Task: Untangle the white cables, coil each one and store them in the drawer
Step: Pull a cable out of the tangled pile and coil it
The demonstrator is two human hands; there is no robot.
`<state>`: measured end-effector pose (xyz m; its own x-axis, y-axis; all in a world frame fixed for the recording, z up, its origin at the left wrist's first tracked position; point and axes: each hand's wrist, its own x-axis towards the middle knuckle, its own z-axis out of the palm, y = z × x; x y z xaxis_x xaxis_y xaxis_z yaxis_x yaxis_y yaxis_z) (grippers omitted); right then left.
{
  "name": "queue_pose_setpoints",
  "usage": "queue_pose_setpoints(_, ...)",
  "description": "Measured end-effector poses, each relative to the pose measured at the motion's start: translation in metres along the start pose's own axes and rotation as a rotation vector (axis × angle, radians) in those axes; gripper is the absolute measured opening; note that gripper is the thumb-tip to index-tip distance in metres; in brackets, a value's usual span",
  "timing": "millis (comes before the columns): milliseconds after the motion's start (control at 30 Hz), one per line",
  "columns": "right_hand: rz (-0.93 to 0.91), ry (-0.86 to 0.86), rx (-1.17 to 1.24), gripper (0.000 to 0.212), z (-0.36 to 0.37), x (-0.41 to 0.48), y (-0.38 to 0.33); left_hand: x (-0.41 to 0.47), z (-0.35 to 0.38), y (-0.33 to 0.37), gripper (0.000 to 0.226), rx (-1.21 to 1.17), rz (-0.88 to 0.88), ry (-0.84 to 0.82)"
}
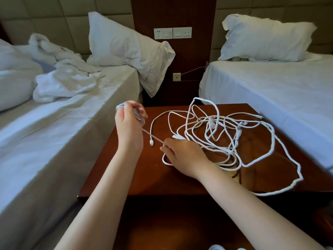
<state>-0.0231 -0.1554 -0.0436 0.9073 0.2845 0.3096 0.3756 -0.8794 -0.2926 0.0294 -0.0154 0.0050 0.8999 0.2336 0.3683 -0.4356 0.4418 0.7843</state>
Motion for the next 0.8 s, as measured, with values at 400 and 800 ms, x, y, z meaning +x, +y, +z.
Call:
queue_pose_setpoints(400, 0.031, 0.079, 0.15, 0.03, -0.012, -0.003, 0.033, 0.007, -0.027, -0.021, 0.034, 1.32, 0.122, -0.148)
queue_pose_setpoints(800, -0.098, 0.592, 0.299, 0.034, -0.004, -0.001, 0.038, -0.012, -0.01, -0.019, 0.049, 1.077, -0.151, -0.566)
